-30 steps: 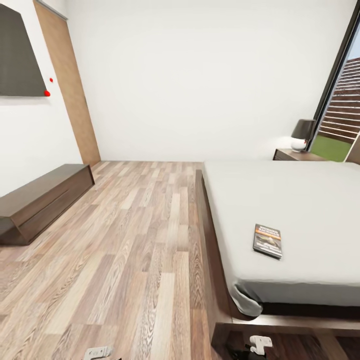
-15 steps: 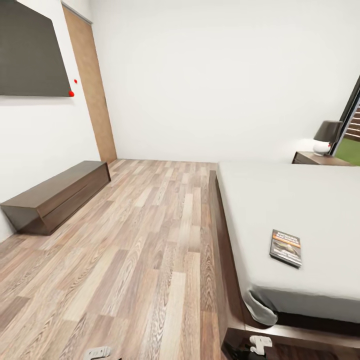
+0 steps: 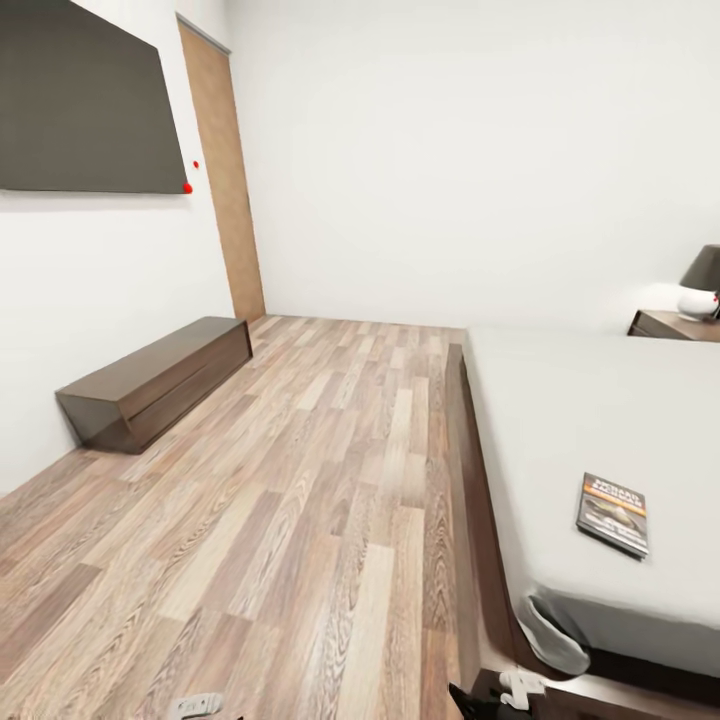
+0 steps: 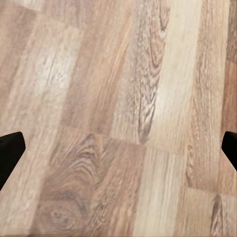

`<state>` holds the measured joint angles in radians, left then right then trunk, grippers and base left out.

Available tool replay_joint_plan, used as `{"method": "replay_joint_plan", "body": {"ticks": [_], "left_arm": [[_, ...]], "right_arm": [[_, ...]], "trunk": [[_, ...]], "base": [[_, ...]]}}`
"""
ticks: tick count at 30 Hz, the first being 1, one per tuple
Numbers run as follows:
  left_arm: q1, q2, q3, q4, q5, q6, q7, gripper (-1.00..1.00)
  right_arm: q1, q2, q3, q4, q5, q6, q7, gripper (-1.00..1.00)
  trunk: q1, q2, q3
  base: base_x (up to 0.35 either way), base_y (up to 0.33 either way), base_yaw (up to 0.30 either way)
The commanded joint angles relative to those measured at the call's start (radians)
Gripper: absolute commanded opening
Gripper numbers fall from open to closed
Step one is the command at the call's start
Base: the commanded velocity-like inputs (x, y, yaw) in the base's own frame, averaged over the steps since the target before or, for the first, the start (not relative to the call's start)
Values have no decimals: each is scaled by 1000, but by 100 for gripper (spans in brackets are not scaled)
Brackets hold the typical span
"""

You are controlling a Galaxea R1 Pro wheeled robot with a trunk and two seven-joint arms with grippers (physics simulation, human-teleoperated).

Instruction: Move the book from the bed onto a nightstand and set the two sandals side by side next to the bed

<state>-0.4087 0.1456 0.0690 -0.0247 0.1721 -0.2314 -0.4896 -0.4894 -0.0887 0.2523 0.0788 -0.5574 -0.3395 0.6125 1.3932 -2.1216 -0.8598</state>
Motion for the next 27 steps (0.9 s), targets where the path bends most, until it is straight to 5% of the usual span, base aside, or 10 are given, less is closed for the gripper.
{"method": "replay_joint_plan", "body": {"ticks": [1, 27], "left_arm": [[-1, 0, 6, 2, 1, 0, -6, 100], [0, -15, 8, 2, 1, 0, -6, 100]], "right_arm": [[-1, 0, 9, 4, -10, -6, 6, 100], [-1, 1, 9, 4, -9, -6, 6, 100]], "trunk": [[0, 0, -1], [0, 0, -1]], "base": [[0, 0, 205], [0, 0, 200]]}}
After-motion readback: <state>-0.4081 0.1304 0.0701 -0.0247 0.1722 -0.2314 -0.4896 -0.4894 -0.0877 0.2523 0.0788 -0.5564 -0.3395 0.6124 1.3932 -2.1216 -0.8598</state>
